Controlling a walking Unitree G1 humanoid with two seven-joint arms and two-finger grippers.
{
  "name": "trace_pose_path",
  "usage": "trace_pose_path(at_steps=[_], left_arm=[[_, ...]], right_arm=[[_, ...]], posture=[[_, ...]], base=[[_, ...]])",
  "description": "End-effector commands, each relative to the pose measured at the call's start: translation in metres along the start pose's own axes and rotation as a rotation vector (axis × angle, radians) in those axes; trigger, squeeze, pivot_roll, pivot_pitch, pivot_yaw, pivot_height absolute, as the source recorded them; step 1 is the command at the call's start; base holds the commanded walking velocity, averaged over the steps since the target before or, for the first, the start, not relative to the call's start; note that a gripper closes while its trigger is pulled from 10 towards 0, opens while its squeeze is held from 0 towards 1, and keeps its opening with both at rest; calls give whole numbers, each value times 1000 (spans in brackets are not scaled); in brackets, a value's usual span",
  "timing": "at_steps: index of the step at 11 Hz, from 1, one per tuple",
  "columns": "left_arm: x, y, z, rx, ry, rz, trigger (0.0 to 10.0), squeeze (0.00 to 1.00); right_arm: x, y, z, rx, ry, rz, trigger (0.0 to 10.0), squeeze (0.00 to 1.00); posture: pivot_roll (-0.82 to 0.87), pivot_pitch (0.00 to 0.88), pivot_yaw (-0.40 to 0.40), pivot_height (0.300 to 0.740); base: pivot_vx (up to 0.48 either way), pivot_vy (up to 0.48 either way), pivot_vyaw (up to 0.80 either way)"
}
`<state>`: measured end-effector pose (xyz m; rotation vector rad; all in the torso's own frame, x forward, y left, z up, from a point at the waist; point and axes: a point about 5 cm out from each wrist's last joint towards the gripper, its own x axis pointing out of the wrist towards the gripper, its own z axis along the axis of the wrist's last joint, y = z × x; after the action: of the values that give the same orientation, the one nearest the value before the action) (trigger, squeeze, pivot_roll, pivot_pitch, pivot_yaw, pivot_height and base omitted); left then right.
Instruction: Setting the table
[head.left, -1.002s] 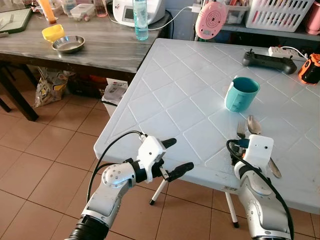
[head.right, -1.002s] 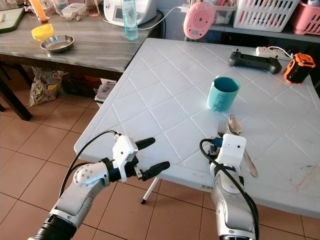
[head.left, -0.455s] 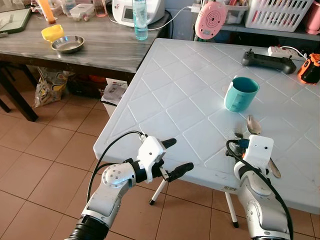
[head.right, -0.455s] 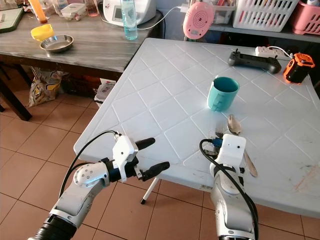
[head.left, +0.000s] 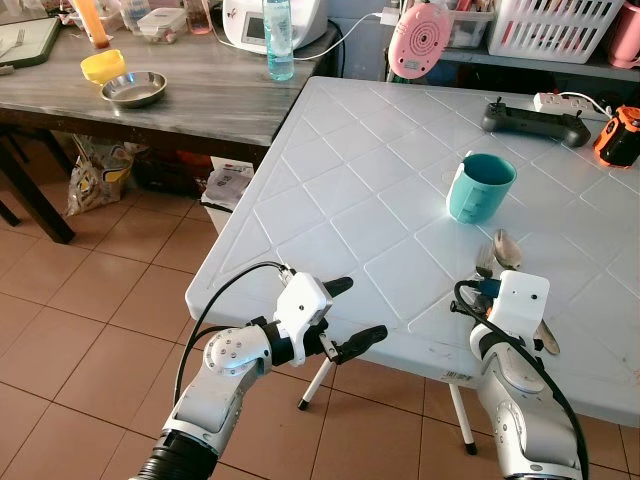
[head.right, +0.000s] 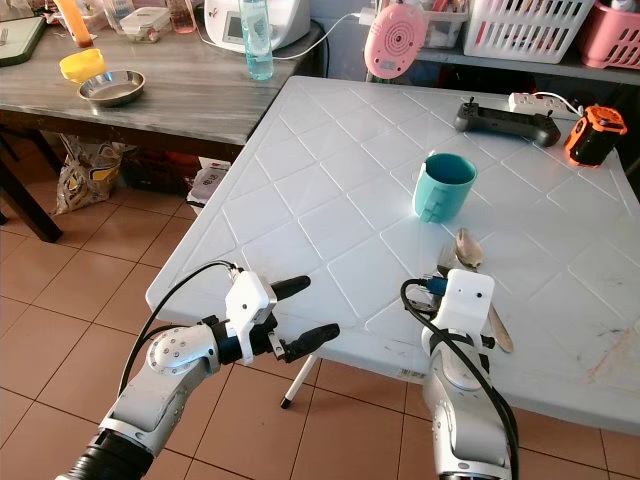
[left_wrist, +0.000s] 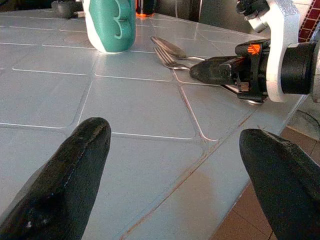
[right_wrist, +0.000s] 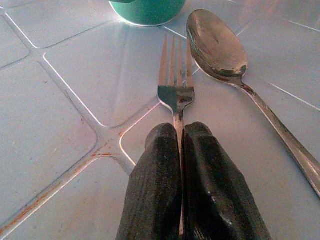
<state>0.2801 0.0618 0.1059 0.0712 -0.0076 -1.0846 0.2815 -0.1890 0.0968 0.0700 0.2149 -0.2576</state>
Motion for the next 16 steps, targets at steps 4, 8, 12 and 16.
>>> trace_pose_path(at_steps=[4, 8, 12, 16], left_arm=[[0, -1, -4, 5, 24, -5, 10000, 0], [3, 10, 4, 29, -24, 90, 10000, 0], [4, 22, 14, 51, -93, 210, 10000, 0], [5, 38, 19, 17, -141, 346, 10000, 0]], right_arm=[[-5, 3, -22, 45, 98, 0, 0, 0], [-1, 2, 7, 57, -47, 9, 0, 0], [-19, 6, 29, -11, -204, 57, 0, 0], [-46, -13, 34, -107, -316, -28, 0, 0]], posture=[[-27, 120, 16, 740], [-25, 113, 12, 740], [-23, 100, -4, 740], [-49, 66, -8, 740]], base=[[0, 0, 0], [0, 0, 0], [0, 0, 0], [0, 0, 0]])
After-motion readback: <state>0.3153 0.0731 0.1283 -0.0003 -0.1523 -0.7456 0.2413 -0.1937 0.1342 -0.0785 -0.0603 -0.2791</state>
